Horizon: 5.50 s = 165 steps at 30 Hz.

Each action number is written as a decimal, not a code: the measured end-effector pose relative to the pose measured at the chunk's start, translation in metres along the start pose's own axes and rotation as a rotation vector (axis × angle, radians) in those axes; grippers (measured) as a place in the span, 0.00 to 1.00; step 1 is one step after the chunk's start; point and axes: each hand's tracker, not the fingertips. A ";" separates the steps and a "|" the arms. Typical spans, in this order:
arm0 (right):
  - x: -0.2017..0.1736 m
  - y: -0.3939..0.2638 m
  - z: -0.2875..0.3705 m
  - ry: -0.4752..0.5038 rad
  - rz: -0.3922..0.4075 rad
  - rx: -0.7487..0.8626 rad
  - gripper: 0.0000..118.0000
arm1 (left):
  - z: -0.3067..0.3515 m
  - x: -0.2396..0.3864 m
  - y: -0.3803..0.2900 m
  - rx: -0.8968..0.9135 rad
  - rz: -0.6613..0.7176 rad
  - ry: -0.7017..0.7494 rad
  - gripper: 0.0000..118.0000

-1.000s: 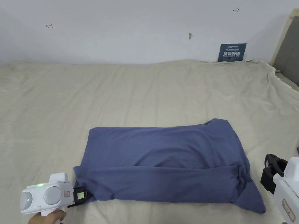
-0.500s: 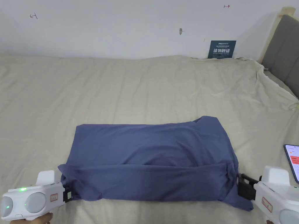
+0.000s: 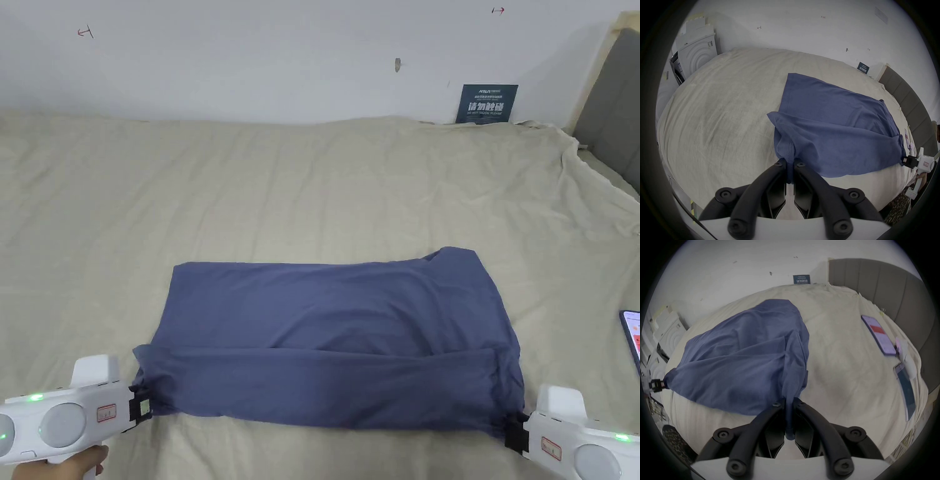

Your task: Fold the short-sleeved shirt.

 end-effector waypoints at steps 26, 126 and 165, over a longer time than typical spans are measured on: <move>0.034 -0.084 0.043 -0.016 -0.111 -0.045 0.05 | 0.007 -0.022 -0.100 -0.095 0.034 0.048 0.04; -0.022 0.188 -0.108 -0.074 0.146 -0.044 0.01 | -0.074 0.032 0.146 0.101 -0.122 -0.060 0.01; 0.036 -0.069 0.070 0.032 -0.039 0.063 0.01 | 0.030 -0.018 -0.087 -0.003 -0.058 0.038 0.01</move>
